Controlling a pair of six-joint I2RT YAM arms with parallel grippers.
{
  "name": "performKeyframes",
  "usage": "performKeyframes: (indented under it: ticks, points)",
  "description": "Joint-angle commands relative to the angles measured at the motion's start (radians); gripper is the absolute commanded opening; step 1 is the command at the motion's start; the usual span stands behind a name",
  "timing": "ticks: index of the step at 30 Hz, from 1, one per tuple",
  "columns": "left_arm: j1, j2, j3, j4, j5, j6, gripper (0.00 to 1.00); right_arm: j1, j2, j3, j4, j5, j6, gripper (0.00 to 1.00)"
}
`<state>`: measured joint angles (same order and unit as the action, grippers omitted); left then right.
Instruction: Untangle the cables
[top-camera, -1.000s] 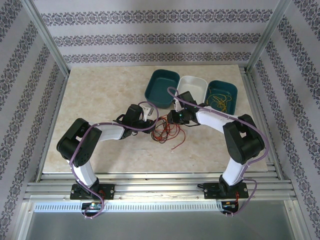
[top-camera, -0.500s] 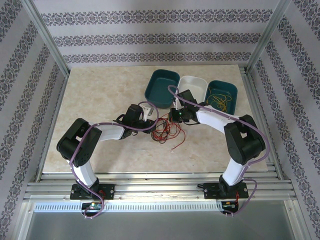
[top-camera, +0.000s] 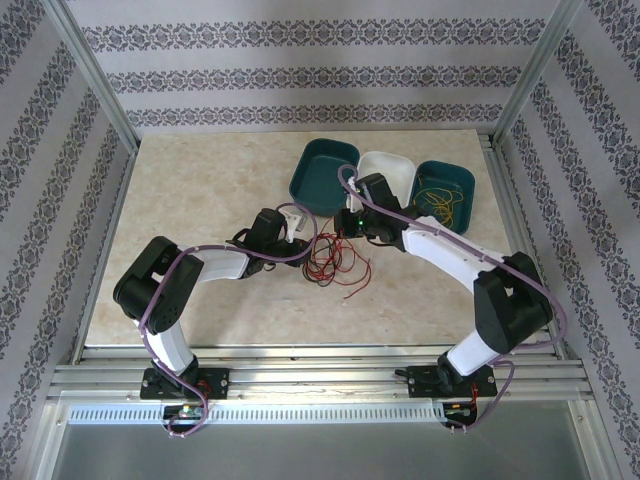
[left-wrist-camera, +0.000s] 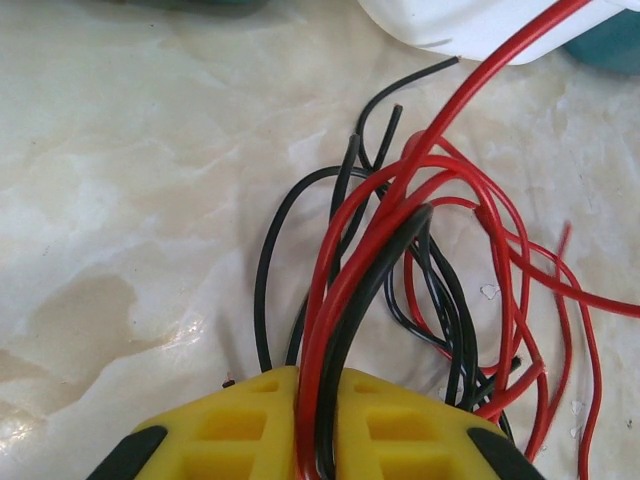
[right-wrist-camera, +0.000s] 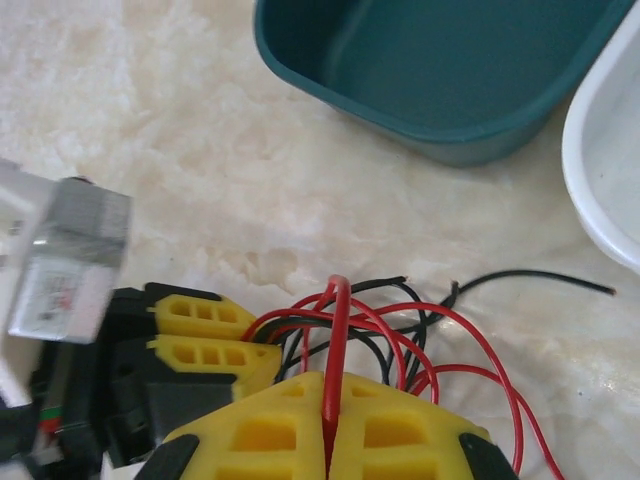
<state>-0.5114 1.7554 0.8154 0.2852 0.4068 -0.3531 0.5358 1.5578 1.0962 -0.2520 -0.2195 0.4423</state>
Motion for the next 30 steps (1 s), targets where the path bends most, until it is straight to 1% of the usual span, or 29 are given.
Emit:
performKeyframes:
  ticks: [1, 8, 14, 19, 30]
  points:
    - [-0.012, 0.012, 0.003, 0.02, 0.004, -0.01, 0.11, 0.02, -0.067, 0.017, 0.0, 0.053, -0.032, 0.0]
    - [-0.012, 0.018, 0.003, 0.023, 0.008, -0.011, 0.05, 0.038, -0.169, 0.02, 0.003, 0.108, -0.059, 0.0]
    - [-0.012, 0.021, 0.006, 0.022, 0.009, -0.012, 0.05, 0.039, -0.23, 0.034, 0.0, 0.16, -0.08, 0.0]
    - [-0.012, 0.024, 0.008, 0.024, 0.012, -0.015, 0.05, 0.039, -0.254, 0.062, -0.011, 0.209, -0.108, 0.0]
    - [-0.012, 0.019, 0.006, 0.02, 0.019, -0.017, 0.05, 0.038, -0.271, 0.159, -0.02, 0.25, -0.172, 0.0]
